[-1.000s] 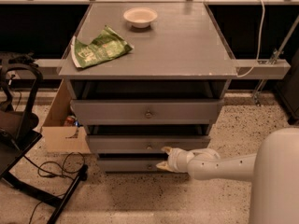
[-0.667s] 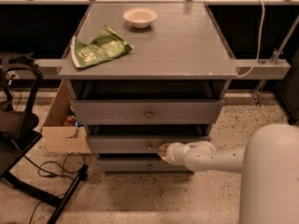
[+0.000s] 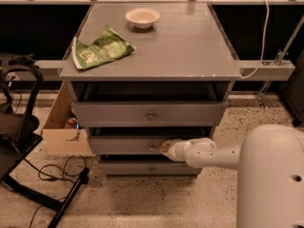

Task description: Close middle drawer

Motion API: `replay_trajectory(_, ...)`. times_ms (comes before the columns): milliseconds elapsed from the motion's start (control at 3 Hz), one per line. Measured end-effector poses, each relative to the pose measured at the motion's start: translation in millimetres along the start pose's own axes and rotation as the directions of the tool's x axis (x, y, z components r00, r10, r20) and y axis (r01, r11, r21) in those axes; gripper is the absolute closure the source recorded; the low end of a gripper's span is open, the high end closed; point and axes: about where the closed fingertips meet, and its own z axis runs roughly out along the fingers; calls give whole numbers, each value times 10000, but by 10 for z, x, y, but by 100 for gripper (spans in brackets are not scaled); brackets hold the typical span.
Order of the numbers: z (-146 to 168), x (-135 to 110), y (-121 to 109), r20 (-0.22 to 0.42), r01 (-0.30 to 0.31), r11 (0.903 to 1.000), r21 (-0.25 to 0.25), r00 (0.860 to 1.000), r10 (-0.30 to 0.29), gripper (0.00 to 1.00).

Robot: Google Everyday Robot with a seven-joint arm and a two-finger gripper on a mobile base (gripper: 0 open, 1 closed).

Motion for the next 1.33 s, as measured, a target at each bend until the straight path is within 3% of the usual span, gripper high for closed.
replay_trajectory(333,0,0,0,0,0,10000,0,10000,0,100)
replay_trajectory(667,-159,-40,241,133,269,9991,-314,9996,-265,100)
replay_trajectory(1000,-677,-137,778,83,798,9897,-1189,9968,-794,100)
replay_trajectory(1333,-1451,-212,1281,-241,1224,9723,-1992,9913,-1298,100)
